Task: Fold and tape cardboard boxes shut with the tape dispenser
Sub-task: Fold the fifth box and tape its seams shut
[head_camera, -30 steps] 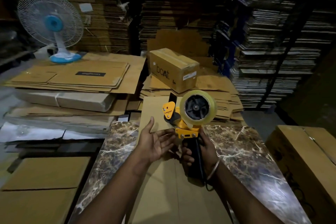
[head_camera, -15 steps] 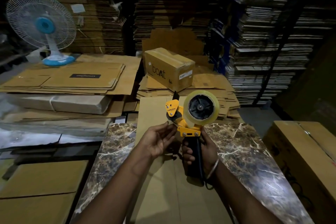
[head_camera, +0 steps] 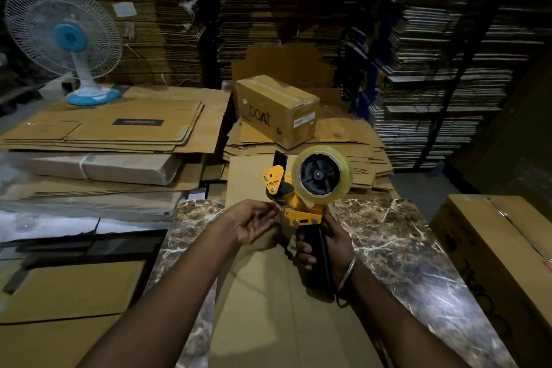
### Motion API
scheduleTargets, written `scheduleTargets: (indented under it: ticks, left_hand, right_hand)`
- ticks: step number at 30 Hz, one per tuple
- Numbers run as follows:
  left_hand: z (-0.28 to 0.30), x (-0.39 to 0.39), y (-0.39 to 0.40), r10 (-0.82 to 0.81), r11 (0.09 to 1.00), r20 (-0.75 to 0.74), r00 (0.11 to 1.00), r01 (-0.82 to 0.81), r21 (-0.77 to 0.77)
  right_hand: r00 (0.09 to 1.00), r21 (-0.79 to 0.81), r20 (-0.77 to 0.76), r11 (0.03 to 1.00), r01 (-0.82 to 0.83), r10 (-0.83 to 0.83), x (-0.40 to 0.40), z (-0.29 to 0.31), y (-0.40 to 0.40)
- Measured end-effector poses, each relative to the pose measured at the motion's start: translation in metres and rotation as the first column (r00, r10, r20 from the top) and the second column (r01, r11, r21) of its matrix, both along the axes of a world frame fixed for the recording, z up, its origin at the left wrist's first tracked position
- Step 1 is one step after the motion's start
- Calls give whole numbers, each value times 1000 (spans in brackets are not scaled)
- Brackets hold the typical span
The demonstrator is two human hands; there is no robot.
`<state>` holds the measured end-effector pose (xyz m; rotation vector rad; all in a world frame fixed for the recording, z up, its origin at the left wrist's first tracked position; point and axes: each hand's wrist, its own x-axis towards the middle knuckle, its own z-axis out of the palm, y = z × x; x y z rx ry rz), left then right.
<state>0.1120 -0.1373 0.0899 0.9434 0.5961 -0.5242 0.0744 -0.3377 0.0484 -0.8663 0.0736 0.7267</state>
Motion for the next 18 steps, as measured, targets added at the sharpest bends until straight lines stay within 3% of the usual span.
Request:
scheduleTargets:
  ticks: [4, 8, 12, 16, 18]
  left_hand:
    - [5, 17, 14, -79, 993, 1, 997, 78, 92]
    - [14, 41, 19, -216, 928, 57, 975, 187, 322]
    - [18, 71, 15, -358, 749, 85, 930, 231, 621]
    - [13, 111, 11, -524, 573, 95, 846, 268, 774]
    - [9, 137, 12, -543, 498, 125, 830, 199, 844]
  right_hand:
    - [1000, -51, -14, 998, 23, -24, 0, 4, 2]
    - [997, -84, 1, 993, 82, -83, 0, 7, 7]
    - [991, -132, -5, 982, 133, -135, 3, 11, 15]
    - [974, -210, 21, 952, 223, -224, 14, 17, 30]
    - [960, -220, 53, 934, 281, -276, 22, 21, 37]
